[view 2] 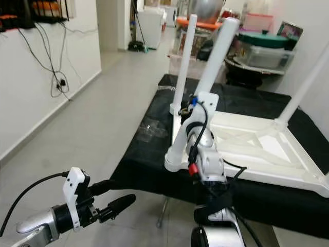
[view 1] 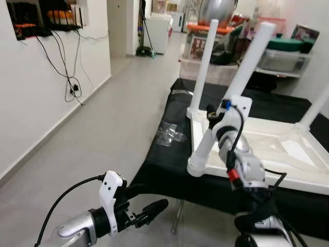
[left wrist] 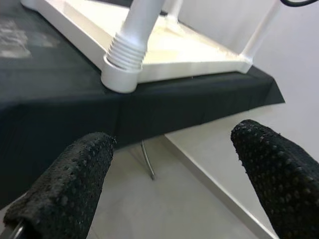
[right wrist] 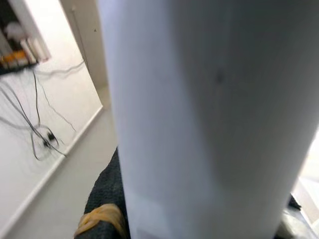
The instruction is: Building children table
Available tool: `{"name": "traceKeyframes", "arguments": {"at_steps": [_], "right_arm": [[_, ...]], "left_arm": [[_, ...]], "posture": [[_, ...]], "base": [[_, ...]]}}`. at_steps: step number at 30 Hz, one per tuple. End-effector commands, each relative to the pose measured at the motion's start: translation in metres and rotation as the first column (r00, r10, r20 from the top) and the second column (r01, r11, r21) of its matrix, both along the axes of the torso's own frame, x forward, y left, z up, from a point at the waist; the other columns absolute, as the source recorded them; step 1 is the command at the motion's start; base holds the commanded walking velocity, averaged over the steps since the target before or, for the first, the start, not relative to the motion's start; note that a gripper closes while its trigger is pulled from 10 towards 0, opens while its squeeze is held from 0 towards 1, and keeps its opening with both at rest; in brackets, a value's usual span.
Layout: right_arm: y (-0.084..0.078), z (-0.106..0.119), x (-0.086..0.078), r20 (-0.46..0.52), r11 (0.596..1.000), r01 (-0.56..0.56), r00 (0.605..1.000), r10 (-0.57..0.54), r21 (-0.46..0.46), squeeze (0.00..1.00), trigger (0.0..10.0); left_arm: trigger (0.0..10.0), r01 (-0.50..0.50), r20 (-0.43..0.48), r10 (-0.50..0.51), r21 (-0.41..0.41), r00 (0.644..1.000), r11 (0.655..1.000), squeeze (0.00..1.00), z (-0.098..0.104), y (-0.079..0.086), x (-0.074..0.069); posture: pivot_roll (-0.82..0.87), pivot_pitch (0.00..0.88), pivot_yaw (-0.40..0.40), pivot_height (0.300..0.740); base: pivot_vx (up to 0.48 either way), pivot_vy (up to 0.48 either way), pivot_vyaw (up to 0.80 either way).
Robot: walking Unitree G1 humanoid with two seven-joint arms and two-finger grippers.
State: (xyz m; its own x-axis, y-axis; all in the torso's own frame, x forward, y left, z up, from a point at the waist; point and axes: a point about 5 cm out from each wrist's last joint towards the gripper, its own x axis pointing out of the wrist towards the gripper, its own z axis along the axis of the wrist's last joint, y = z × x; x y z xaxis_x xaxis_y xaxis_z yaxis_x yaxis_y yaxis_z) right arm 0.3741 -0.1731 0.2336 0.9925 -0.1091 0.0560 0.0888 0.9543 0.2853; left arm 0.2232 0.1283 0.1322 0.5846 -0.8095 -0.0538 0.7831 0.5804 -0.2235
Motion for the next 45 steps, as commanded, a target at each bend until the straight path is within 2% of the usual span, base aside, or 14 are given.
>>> {"name": "traceKeyframes", "arguments": {"at_steps": [1,4,10,20,32,38,45], "right_arm": [[-0.010,-0.004,0.002,-0.037,1.000,0.019,0.999,-0.018,0.010,0.00,10.0],[-0.017,0.014,0.005,0.012,1.000,0.020,1.000,-0.020,0.010,0.00,10.0],[-0.019,0.025,0.008,0.043,1.000,0.006,0.999,-0.006,0.002,0.00,10.0],[-0.016,0.018,0.009,0.012,1.000,-0.011,1.000,0.011,0.008,0.00,10.0],[-0.016,0.021,0.011,0.015,1.000,-0.014,1.000,0.014,-0.006,0.00,10.0],[-0.009,0.016,0.012,0.018,0.997,-0.047,0.999,0.048,-0.057,0.00,10.0],[0.006,0.019,0.013,0.065,0.983,-0.121,0.989,0.131,-0.142,0.00,10.0]], "left_arm": [[10.0,0.009,0.008,-0.009,0.010,1.000,1.000,1.00,0.000,-0.001,0.002],[10.0,0.012,0.006,-0.012,0.012,1.000,1.000,1.00,-0.001,0.000,0.002],[10.0,0.017,0.003,-0.017,0.014,1.000,1.000,1.00,-0.001,-0.001,0.003],[10.0,0.018,-0.001,-0.018,0.016,1.000,1.000,1.00,-0.002,0.000,0.003],[10.0,0.019,-0.002,-0.019,0.018,1.000,1.000,1.00,-0.002,0.000,0.002],[10.0,0.020,-0.001,-0.020,0.019,1.000,1.000,1.00,-0.002,0.000,0.002],[10.0,0.018,-0.001,-0.018,0.015,1.000,1.000,1.00,-0.002,-0.001,0.002]], "posture": [[0.07,0.000,-0.074,0.740],[0.07,0.000,-0.071,0.740],[0.07,0.000,-0.065,0.740],[0.07,0.000,-0.066,0.740],[0.07,0.000,-0.065,0.740],[0.07,0.000,-0.065,0.740],[0.07,0.000,-0.073,0.740]], "base": [[0.000,0.000,0.00],[0.000,0.000,0.00],[0.000,0.000,0.00],[0.000,0.000,0.00],[0.000,0.000,0.00],[0.000,0.000,0.00],[0.000,0.000,0.00]]}}
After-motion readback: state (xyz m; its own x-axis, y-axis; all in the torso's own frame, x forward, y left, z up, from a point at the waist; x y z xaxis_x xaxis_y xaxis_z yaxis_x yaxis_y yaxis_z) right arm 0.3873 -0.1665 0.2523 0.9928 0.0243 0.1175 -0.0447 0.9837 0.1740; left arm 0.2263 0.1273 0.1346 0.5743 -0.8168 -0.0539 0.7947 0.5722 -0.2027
